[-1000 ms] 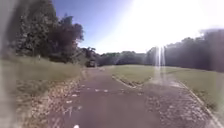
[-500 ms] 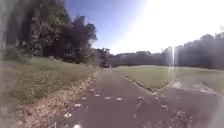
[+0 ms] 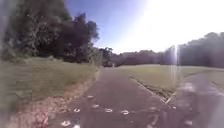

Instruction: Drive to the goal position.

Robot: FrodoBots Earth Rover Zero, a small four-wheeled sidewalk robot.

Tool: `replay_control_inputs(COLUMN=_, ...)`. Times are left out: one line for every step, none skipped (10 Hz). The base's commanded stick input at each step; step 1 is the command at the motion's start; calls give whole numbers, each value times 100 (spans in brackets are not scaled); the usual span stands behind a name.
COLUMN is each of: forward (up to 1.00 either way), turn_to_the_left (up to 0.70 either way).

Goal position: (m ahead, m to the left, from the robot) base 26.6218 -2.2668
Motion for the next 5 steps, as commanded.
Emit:
replay_control_inputs(forward=100, turn_to_the_left=1)
replay_control_inputs(forward=100, turn_to_the_left=2)
replay_control_inputs(forward=100, turn_to_the_left=1)
replay_control_inputs(forward=100, turn_to_the_left=0)
replay_control_inputs(forward=100, turn_to_the_left=1)
